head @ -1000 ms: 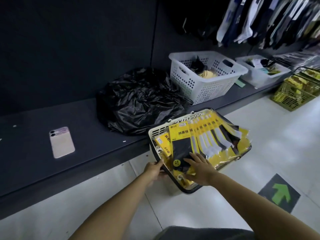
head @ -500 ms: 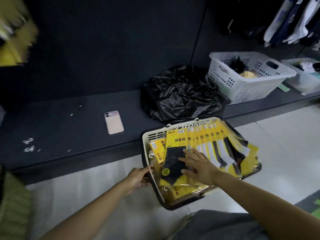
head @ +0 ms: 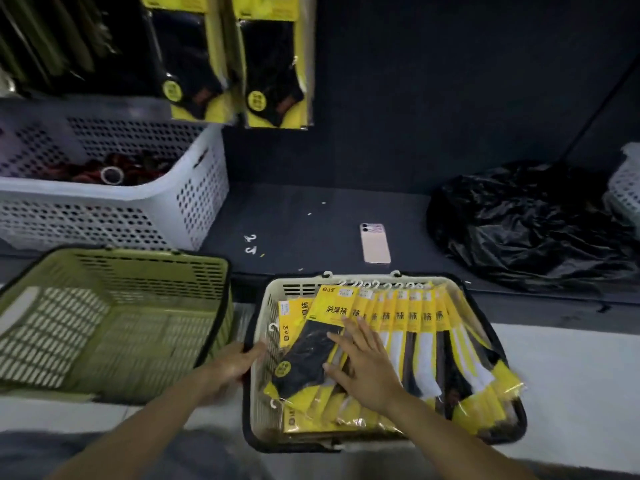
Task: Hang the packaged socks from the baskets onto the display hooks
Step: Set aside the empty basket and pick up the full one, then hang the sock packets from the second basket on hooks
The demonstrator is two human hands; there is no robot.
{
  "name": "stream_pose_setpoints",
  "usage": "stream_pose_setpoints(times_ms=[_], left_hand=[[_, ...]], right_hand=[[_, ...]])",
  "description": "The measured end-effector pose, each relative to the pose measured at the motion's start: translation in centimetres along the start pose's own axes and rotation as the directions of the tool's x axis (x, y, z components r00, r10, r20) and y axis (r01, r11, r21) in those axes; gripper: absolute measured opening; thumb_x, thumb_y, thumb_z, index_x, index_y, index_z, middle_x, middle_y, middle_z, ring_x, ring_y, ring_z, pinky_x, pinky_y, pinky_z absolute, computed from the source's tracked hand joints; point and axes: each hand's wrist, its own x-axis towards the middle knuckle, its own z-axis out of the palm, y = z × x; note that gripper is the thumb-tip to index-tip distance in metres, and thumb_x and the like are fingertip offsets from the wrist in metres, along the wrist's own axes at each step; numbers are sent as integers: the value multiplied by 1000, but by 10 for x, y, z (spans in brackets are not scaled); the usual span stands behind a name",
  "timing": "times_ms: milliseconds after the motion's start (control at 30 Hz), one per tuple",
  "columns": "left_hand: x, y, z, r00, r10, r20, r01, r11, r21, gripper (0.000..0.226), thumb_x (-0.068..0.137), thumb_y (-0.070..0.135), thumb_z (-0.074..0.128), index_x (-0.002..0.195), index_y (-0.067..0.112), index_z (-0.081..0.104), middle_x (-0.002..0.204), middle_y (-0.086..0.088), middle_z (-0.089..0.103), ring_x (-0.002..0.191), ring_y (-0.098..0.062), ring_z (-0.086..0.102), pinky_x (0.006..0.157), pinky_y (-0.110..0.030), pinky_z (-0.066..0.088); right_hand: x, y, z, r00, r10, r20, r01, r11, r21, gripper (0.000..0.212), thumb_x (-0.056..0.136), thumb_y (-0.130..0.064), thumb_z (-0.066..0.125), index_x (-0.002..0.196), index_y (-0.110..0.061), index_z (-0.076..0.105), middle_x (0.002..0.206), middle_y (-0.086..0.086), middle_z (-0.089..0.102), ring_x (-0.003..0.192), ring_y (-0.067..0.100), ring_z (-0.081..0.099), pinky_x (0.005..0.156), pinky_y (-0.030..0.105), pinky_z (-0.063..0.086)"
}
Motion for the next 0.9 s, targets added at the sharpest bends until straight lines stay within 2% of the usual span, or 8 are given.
stream_pose_setpoints(times_ms=[100, 167, 267, 400, 533, 733, 800, 900], left_hand=[[-5, -3, -12, 1000, 10, 29, -10, 1000, -2, 32, 97, 43, 41, 106, 17, 57, 105, -5, 65, 85, -13, 62, 71, -26, 52], [-2, 0, -13, 983, 138, -124, -117, 980, 163, 40, 96, 42, 46, 124, 14, 50, 126, -9, 56, 108, -22, 58, 92, -35, 48], [-10, 12, -4, 819, 491, -296, -358, 841, 406, 53, 95, 41, 47, 140, 15, 37, 138, -4, 40, 130, -22, 39, 107, -34, 34], [-5, 13, 27, 894, 447, 40, -435, 843, 317, 51, 99, 41, 40, 145, 20, 34, 147, 2, 34, 136, -17, 33, 112, -27, 24], [3, 18, 43, 921, 372, 119, -386, 912, 140, 41, 101, 32, 37, 136, 14, 46, 134, -7, 51, 125, -21, 47, 107, -33, 36], [7, 19, 37, 949, 277, 151, -267, 960, -83, 24, 99, 32, 43, 116, 19, 55, 122, -8, 57, 107, -16, 55, 95, -32, 47], [3, 26, 38, 956, 287, 66, -271, 945, -183, 24, 94, 38, 52, 113, 23, 49, 117, -4, 54, 98, -12, 56, 80, -25, 49], [-8, 60, 30, 957, 288, -47, -282, 873, -397, 51, 86, 43, 63, 126, 26, 38, 123, 2, 53, 109, -15, 56, 91, -30, 49]], right_hand=[[8, -17, -1, 999, 25, -33, -21, 992, 121, 61, 93, -55, 44, 147, -33, 28, 157, -16, -10, 146, 13, -17, 119, 34, -3], [7, -22, -5, 981, 120, -154, -90, 977, 192, 62, 92, -46, 54, 147, -27, 31, 159, -11, -1, 147, 14, -9, 119, 33, 3], [3, -19, -15, 902, 360, -240, -251, 887, 387, 68, 91, -34, 61, 147, -11, 30, 159, 4, 13, 147, 18, 7, 117, 30, 12], [15, -25, -26, 832, 552, -52, -325, 562, 761, 82, 87, -24, 69, 149, -6, 19, 155, 10, 24, 142, 26, 25, 117, 36, 24], [33, -39, -21, 783, 609, 126, -344, 254, 904, 78, 82, -21, 75, 137, -9, 21, 134, 15, 50, 116, 26, 51, 96, 32, 42], [38, -41, -21, 825, 543, 159, -424, 406, 810, 57, 90, -24, 64, 139, -7, 40, 134, 8, 53, 128, 30, 48, 96, 30, 43], [30, -42, -33, 873, 488, 20, -302, 506, 808, 22, 91, -13, 60, 112, -17, 59, 100, -4, 67, 100, 16, 65, 72, 13, 48], [21, -51, -60, 933, 338, -126, -80, 535, 841, 28, 90, -5, 60, 96, -32, 57, 81, -10, 72, 71, -4, 66, 58, 3, 46]])
